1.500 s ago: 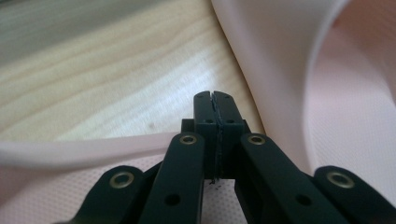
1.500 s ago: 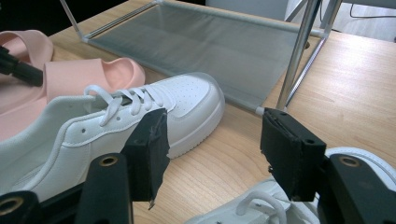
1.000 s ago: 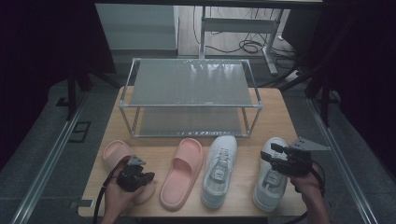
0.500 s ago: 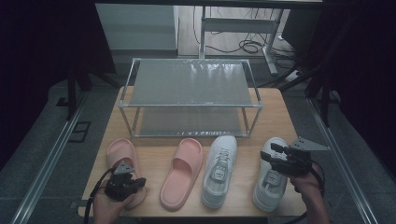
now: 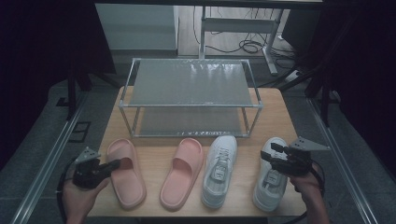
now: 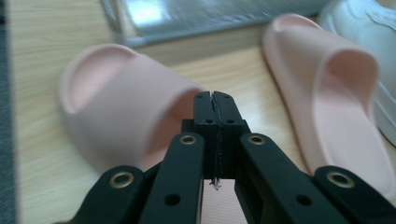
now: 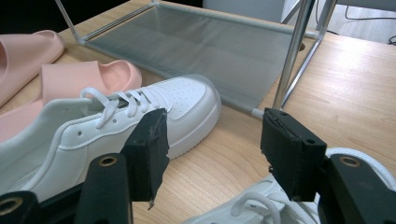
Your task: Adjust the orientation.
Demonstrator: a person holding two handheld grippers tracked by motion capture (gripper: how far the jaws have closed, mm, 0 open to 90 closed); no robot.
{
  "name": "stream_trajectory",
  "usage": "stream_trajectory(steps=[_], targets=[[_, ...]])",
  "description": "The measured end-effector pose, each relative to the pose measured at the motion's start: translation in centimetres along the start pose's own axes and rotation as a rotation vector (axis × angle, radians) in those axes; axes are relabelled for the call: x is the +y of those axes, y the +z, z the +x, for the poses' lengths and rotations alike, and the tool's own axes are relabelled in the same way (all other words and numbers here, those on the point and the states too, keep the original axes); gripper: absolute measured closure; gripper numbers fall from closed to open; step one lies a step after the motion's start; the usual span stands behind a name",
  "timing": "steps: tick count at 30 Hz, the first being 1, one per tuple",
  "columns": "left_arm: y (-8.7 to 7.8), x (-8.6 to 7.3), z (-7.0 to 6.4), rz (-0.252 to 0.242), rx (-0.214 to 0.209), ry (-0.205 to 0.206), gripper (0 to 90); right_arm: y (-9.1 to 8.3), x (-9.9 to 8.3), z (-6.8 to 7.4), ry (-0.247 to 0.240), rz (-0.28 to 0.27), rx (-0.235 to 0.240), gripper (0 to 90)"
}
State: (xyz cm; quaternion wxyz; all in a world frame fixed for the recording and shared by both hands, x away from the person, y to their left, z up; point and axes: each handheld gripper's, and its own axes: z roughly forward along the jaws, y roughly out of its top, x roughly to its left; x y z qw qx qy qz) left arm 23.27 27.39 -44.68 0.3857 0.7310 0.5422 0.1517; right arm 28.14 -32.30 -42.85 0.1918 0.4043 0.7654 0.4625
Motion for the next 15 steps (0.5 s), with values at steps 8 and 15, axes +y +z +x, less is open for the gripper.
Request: stream_trajectory(steps=[8, 15], targets=[[1.1, -0.3, 4.4, -0.001, 0.069, -0.091, 90.0, -0.1, 0.1, 0.1, -0.004, 0.0, -0.003, 41.9], [2.6, -1.3, 7.1, 0.01, 0.1, -0.149, 90.0, 0.1, 0.0, 0.1, -0.004, 0.003, -0.006, 41.9]])
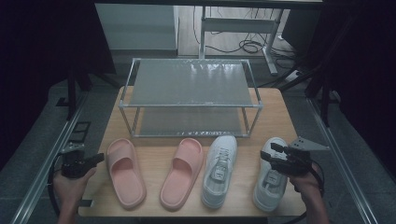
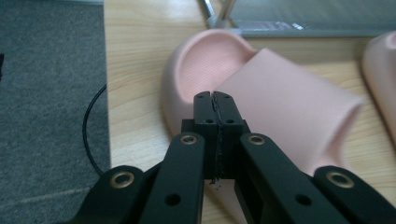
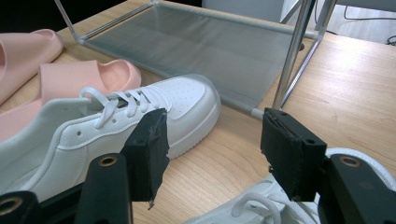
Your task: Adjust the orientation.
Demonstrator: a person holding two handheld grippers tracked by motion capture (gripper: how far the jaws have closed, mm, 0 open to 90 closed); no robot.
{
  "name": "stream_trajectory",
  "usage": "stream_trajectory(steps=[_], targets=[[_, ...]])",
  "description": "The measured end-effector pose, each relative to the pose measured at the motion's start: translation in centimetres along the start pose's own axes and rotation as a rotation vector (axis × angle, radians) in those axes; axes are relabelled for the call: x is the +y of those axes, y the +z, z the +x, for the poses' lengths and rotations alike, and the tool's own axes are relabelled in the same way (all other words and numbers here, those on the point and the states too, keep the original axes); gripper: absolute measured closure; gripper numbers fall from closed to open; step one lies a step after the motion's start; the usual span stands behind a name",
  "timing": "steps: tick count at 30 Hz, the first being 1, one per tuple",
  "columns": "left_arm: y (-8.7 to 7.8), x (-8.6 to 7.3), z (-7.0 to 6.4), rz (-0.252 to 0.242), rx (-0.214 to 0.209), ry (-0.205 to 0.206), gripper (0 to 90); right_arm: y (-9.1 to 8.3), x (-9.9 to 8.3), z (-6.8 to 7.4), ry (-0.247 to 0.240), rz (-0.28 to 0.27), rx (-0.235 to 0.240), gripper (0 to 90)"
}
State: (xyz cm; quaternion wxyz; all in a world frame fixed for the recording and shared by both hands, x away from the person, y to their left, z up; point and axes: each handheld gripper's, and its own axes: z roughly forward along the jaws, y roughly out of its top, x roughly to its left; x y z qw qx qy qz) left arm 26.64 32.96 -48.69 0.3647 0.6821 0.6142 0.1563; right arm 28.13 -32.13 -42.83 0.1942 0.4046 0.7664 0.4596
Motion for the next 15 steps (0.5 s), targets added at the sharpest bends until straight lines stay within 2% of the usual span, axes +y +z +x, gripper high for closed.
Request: stream_trajectory(steps=[7, 15], targets=[[1.5, -0.4, 1.4, 0.033, 0.02, -0.022, 90.0, 0.1, 0.0, 0.0, -0.003, 0.005, -0.001, 41.9], [2.8, -0.4, 1.7, 0.066, 0.019, -0.03, 90.0, 0.1, -0.1, -0.1, 0.002, 0.005, -0.004, 41.9]])
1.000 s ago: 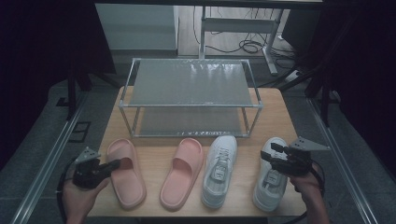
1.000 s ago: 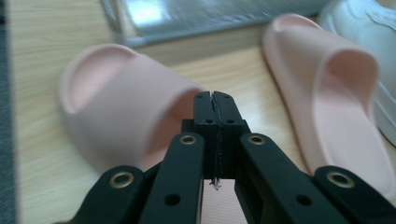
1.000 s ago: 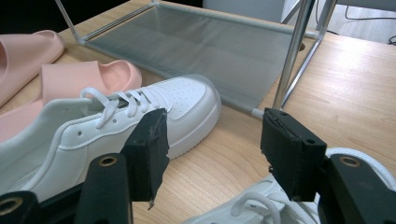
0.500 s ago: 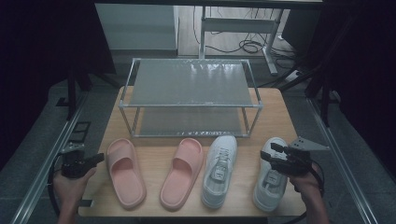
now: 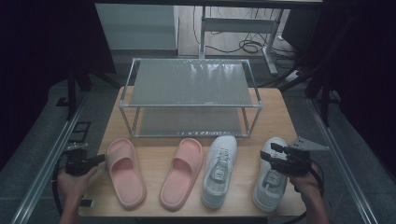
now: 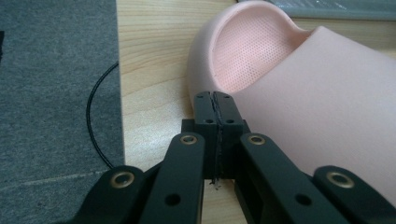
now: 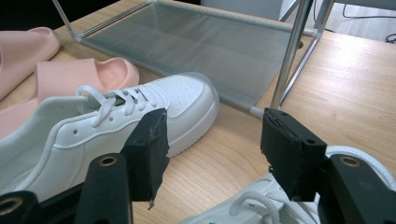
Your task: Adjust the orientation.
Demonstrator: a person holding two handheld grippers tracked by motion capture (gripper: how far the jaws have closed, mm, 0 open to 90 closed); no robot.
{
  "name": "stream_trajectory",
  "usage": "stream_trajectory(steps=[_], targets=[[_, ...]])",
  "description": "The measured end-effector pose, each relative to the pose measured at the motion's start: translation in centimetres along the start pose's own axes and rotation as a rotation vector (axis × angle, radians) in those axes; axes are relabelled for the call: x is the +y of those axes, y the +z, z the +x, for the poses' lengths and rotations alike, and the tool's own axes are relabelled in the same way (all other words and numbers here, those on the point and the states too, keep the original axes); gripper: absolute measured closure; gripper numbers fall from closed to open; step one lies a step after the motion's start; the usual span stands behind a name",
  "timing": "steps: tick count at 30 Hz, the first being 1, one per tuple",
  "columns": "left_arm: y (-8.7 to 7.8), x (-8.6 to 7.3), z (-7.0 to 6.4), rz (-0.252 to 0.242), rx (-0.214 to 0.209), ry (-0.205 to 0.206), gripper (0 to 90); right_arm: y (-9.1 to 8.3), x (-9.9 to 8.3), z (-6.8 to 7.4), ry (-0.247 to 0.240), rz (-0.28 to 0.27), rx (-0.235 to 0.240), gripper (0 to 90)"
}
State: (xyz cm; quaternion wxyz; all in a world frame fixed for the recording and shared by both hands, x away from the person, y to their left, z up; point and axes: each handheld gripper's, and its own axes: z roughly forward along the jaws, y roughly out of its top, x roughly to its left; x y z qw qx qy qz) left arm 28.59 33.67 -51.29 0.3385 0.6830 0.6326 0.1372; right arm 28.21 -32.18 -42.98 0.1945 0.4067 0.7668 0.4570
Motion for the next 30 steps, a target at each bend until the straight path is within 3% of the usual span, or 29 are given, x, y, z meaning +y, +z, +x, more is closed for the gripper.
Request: stream_trajectory(steps=[13, 30], targets=[[0.7, 0.4, -0.3, 0.003, -0.007, 0.014, 90.0, 0.0, 0.0, 0.1, -0.003, -0.002, 0.0, 41.9], [3.0, 1.9, -3.7, 0.028, -0.061, 0.076, 90.0, 0.1, 0.0, 0.0, 0.0, 0.005, -0.002, 41.9]])
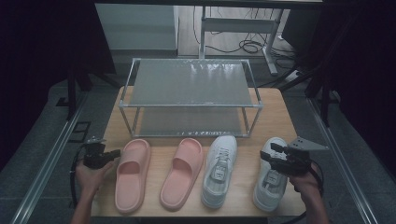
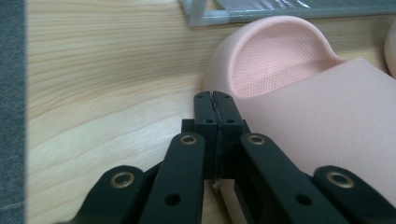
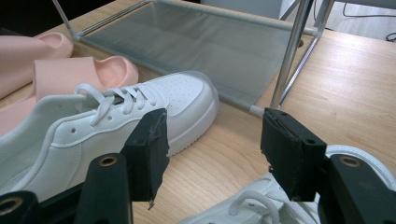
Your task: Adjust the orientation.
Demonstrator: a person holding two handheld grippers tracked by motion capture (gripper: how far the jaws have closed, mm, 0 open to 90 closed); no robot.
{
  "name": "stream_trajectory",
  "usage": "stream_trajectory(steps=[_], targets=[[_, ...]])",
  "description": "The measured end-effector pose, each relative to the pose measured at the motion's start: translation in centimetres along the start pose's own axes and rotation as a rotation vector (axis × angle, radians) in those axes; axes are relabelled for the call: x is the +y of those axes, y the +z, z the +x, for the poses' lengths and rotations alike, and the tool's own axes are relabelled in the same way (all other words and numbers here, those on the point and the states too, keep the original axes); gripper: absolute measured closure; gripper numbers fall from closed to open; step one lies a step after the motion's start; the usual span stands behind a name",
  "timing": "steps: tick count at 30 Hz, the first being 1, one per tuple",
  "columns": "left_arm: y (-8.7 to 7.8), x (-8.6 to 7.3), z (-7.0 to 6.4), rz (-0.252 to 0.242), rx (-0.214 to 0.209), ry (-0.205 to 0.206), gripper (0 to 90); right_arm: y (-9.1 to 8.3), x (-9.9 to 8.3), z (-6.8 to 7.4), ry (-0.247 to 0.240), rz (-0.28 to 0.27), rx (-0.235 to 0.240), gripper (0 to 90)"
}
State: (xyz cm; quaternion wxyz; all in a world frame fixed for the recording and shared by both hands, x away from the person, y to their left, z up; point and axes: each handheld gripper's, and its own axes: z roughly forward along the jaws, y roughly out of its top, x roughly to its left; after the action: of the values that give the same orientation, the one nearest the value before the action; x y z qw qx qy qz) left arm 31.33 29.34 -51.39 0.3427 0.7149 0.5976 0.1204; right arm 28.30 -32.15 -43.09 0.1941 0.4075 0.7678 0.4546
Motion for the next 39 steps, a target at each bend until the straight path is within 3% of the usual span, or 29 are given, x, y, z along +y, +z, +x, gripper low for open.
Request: stream_trajectory(steps=[13, 20, 23, 24, 27, 28, 34, 39], targets=[[1.3, 1.0, -2.0, 0.012, -0.014, 0.043, 90.0, 0.2, 0.0, 0.0, -0.004, 0.006, 0.0, 41.9], [1.0, 1.3, -2.1, -0.007, -0.008, 0.052, 88.6, 0.0, 0.0, -0.1, 0.0, 0.001, -0.004, 42.0], [-1.2, 1.4, -2.7, -0.083, 0.016, 0.08, 88.7, -0.1, -0.1, -0.2, 0.003, -0.002, -0.007, 42.0], [-1.2, 1.4, -2.7, -0.083, 0.016, 0.08, 89.0, -0.1, -0.1, -0.2, 0.005, -0.004, -0.008, 42.0], [-3.6, 1.4, -3.1, -0.139, 0.023, 0.102, 89.5, -0.2, 0.0, -0.2, 0.006, -0.007, -0.009, 42.0], [-3.6, 1.4, -3.1, -0.139, 0.023, 0.102, 89.5, -0.2, 0.0, -0.2, 0.006, -0.007, -0.009, 42.0], [-7.1, 0.3, -3.4, -0.198, 0.027, 0.11, 89.3, -0.3, 0.0, -0.2, 0.004, -0.007, -0.013, 42.1], [-8.1, -1.2, -4.0, -0.192, 0.024, 0.116, 89.0, -0.3, 0.0, -0.2, 0.006, -0.006, -0.014, 42.0]])
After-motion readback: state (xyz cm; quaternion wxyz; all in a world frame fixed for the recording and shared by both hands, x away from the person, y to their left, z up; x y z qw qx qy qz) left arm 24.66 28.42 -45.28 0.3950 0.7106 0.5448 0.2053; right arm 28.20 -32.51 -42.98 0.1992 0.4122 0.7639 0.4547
